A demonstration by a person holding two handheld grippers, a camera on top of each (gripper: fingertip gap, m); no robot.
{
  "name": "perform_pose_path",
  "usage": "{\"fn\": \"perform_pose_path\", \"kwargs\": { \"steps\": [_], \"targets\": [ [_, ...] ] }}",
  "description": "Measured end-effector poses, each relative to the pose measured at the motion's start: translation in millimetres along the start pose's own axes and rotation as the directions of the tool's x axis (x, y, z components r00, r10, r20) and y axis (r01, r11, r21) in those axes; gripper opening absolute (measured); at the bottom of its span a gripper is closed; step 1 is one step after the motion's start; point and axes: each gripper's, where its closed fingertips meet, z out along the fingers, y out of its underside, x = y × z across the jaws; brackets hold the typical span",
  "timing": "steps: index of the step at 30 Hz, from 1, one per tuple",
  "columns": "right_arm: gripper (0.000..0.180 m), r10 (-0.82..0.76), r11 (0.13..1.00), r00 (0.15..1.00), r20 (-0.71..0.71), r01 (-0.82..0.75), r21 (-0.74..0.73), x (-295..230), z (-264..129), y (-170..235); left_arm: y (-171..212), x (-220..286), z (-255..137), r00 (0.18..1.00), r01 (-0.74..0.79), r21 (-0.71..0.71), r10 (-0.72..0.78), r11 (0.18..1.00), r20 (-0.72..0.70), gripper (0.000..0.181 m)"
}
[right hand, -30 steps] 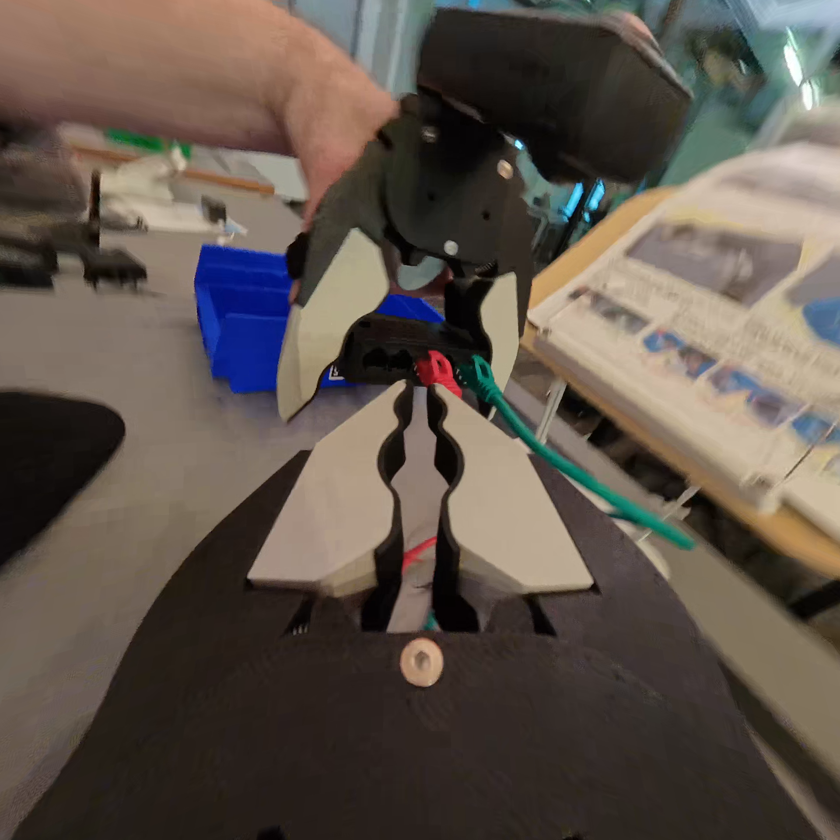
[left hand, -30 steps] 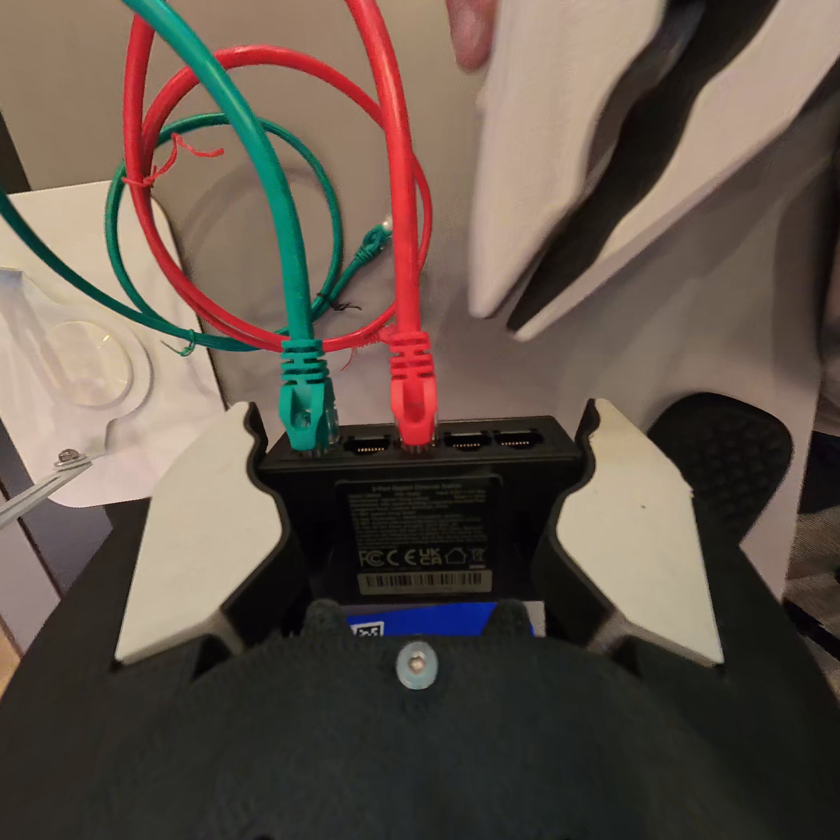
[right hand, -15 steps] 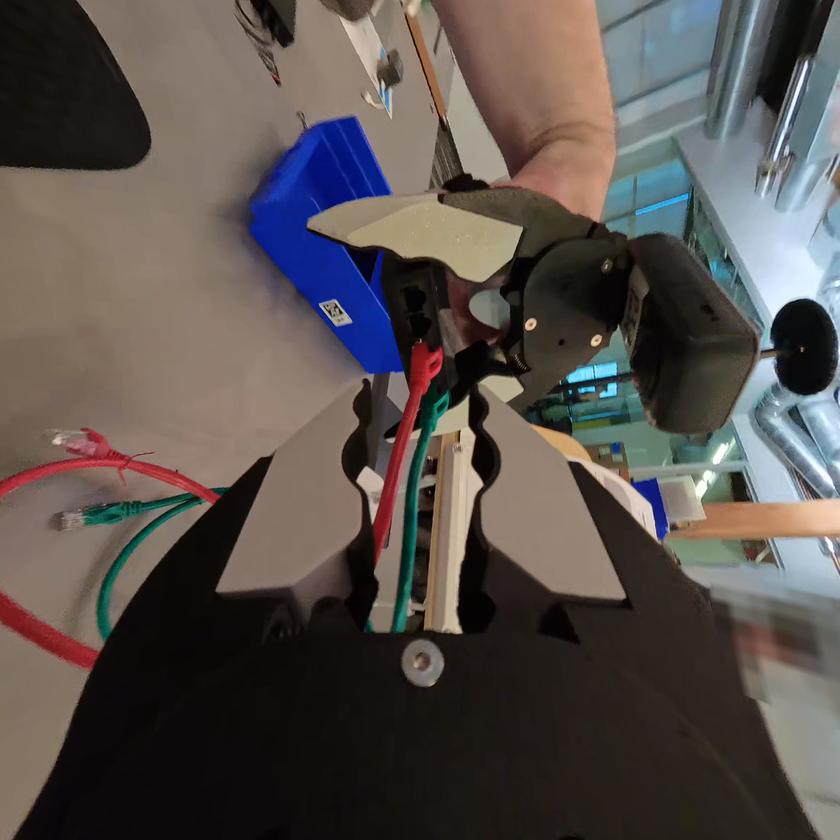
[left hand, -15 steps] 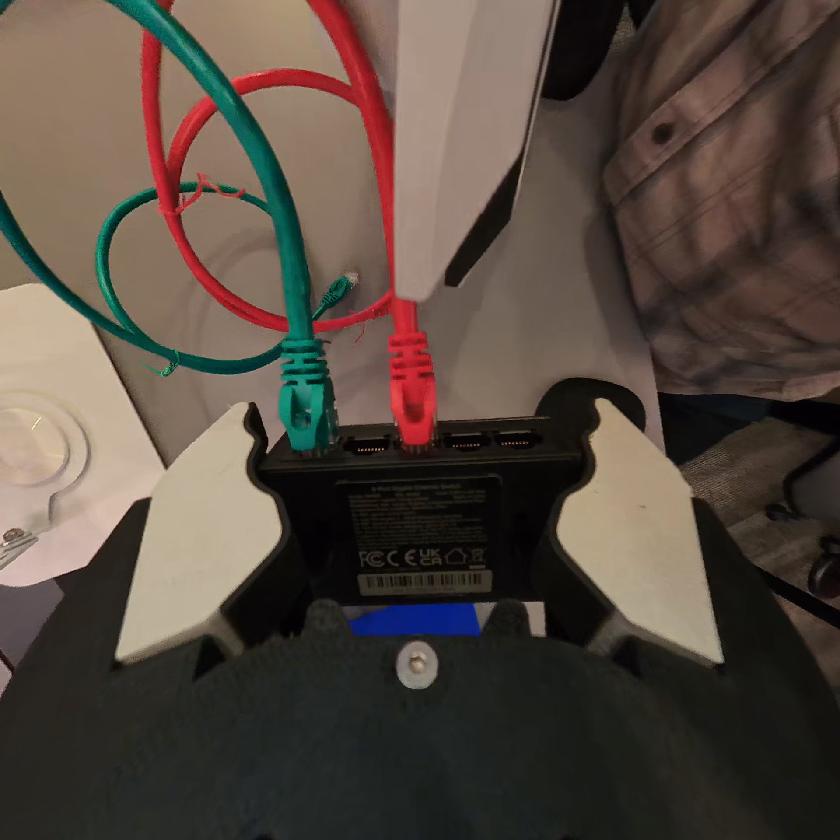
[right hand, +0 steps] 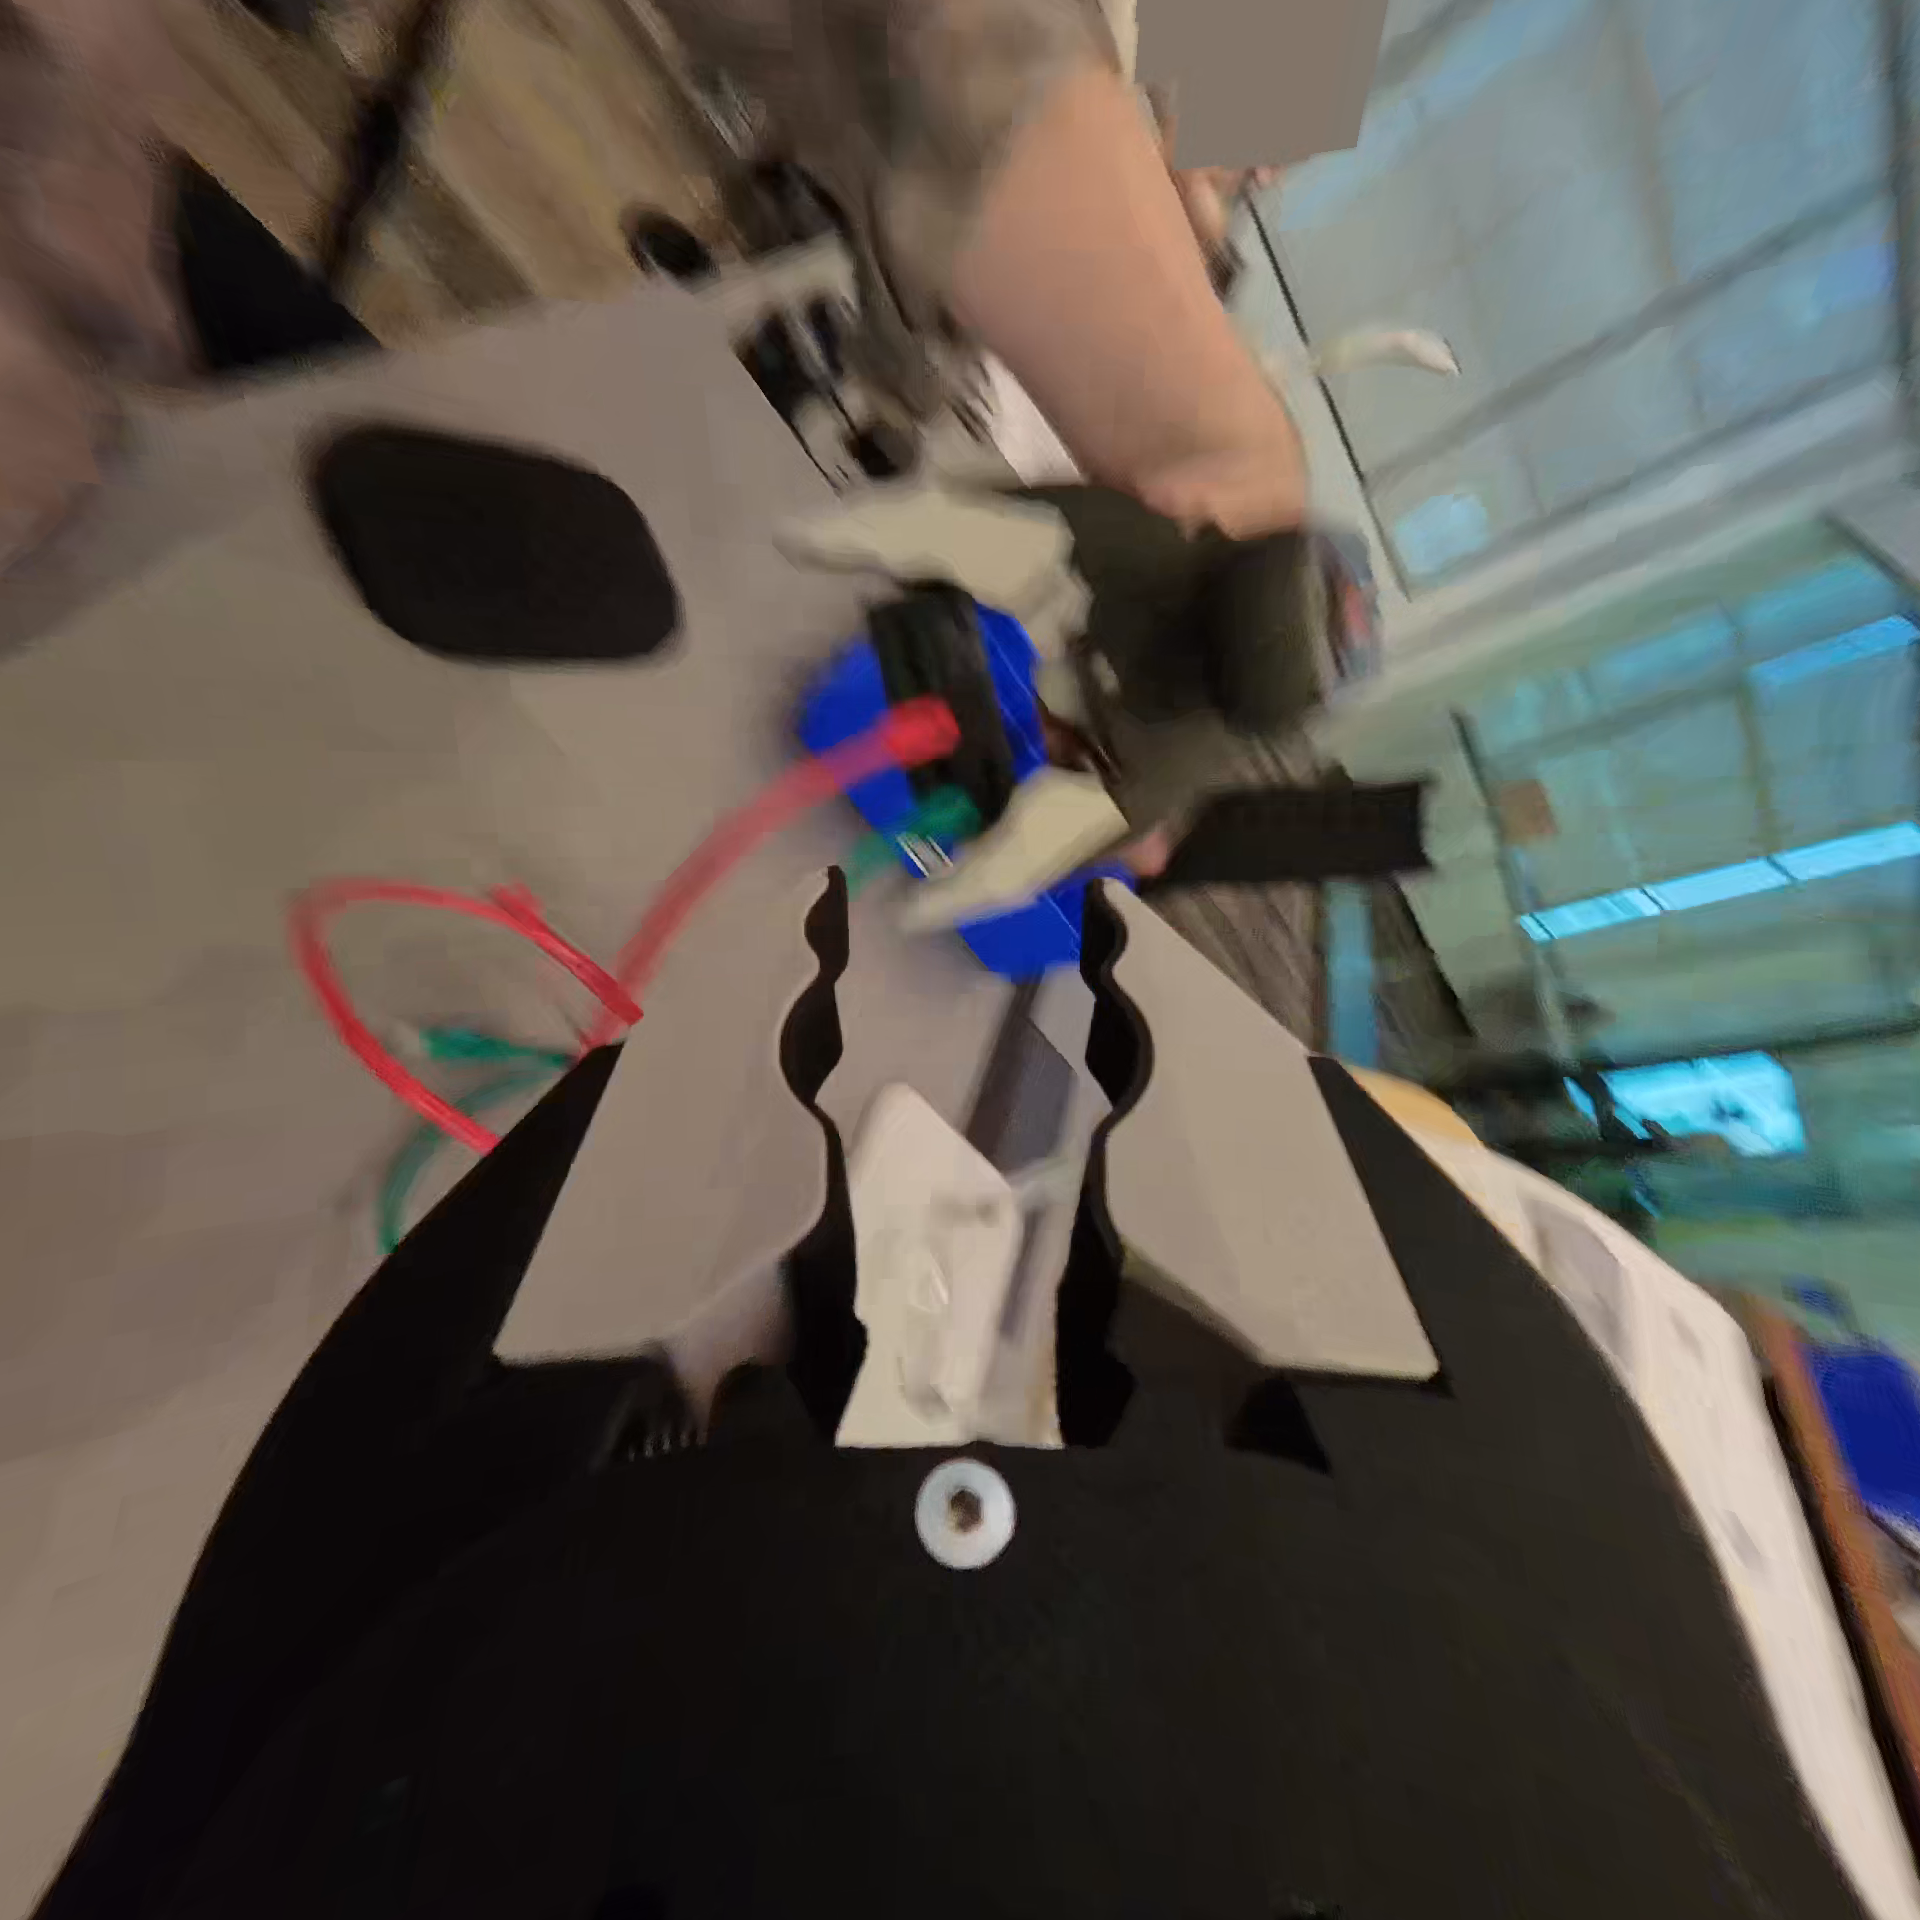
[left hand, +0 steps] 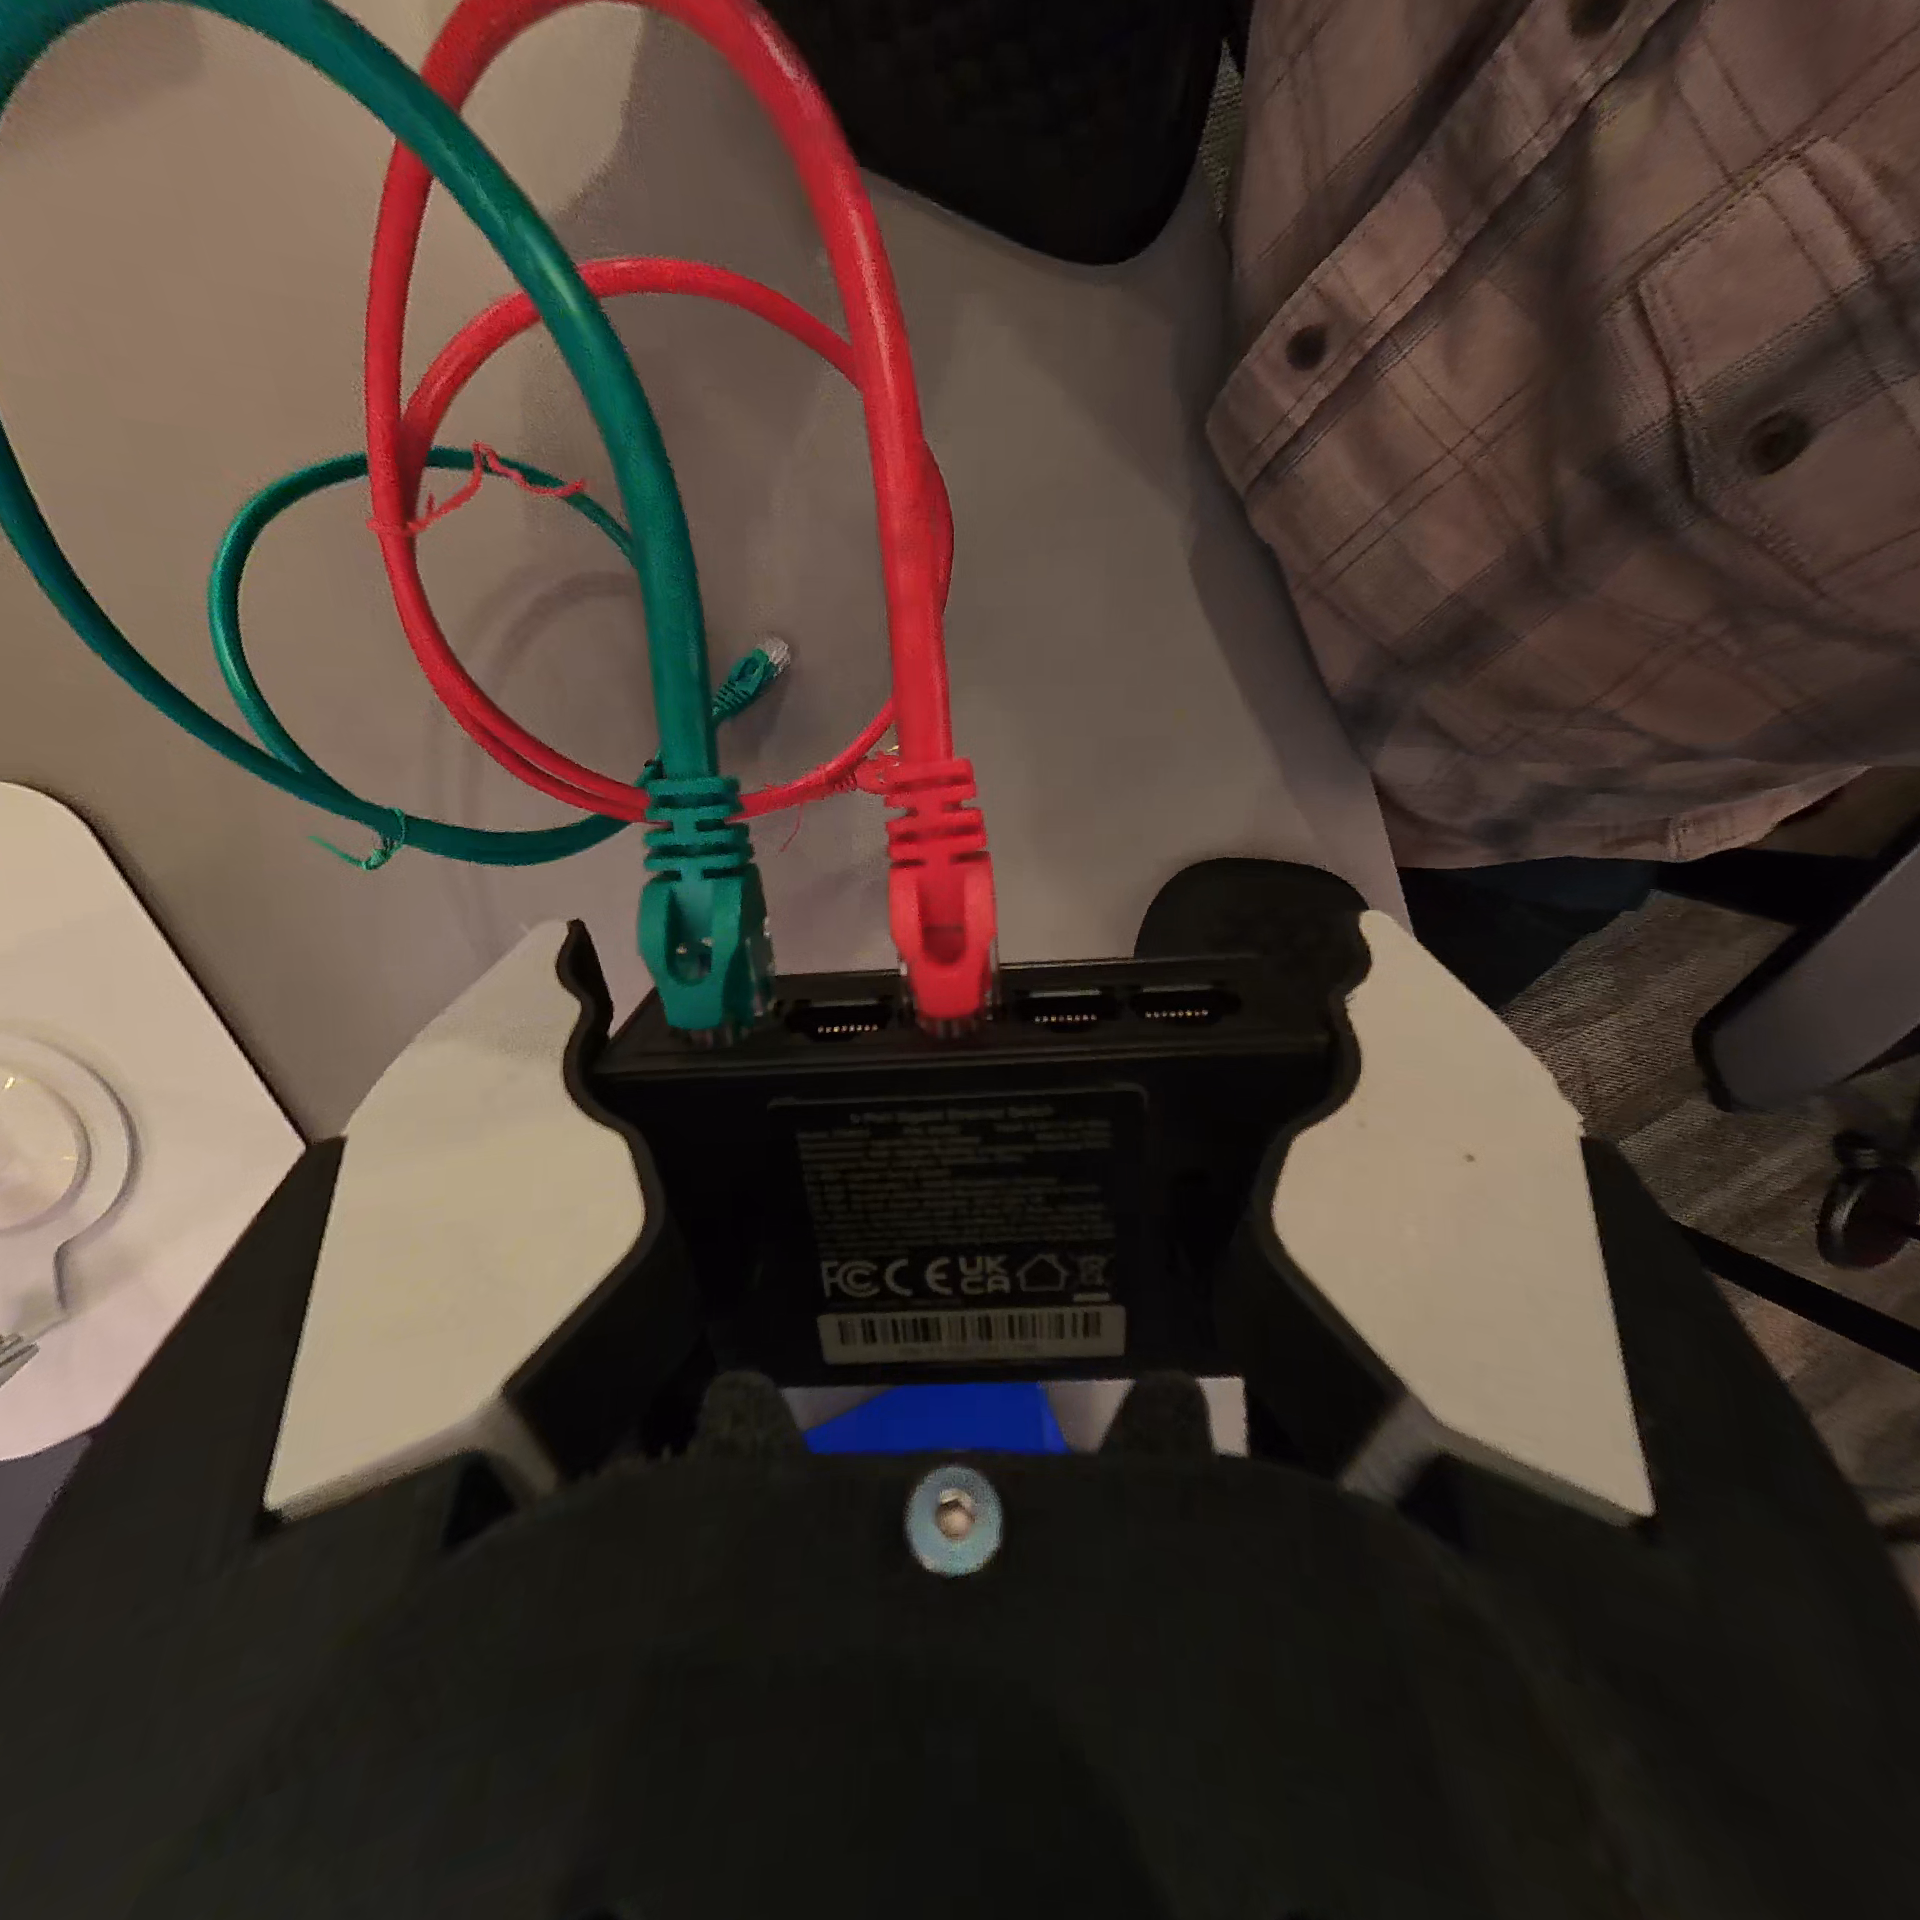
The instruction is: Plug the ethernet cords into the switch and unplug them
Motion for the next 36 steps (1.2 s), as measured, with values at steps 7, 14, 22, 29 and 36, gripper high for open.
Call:
{"fn": "perform_pose_path", "kwargs": {
  "steps": [7,14,22,29,36],
  "targets": [
    [0.045,-0.121,0.991,0.993,0.014,0.121,-0.05,-8.6,41.1,28.4,-21.5,15.2,-5.0,0.998,-0.058,0.028,0.059,0.998,-0.039,0.127],
    [0.052,-0.193,0.981,0.981,0.035,0.192,0.031,-17.5,56.1,3.6,-26.8,25.0,-3.7,0.992,-0.091,0.034,0.093,0.995,-0.081,0.126],
    [0.04,-0.221,0.972,0.975,-0.033,0.223,0.073,-16.6,66.1,-2.7,-46.8,38.0,-7.7,0.979,-0.15,0.121,0.164,0.981,-0.122,0.126],
    [0.023,-0.229,0.958,0.972,-0.054,0.235,0.166,-13.4,65.9,-25.1,-56.8,45.8,-12.4,0.971,-0.187,0.152,0.206,0.971,-0.121,0.127],
    [0.015,-0.235,0.959,0.972,-0.028,0.237,0.154,-15.6,73.8,-23.2,-56.4,47.1,-10.6,0.968,-0.197,0.166,0.219,0.966,-0.127,0.127]
  ]
}}
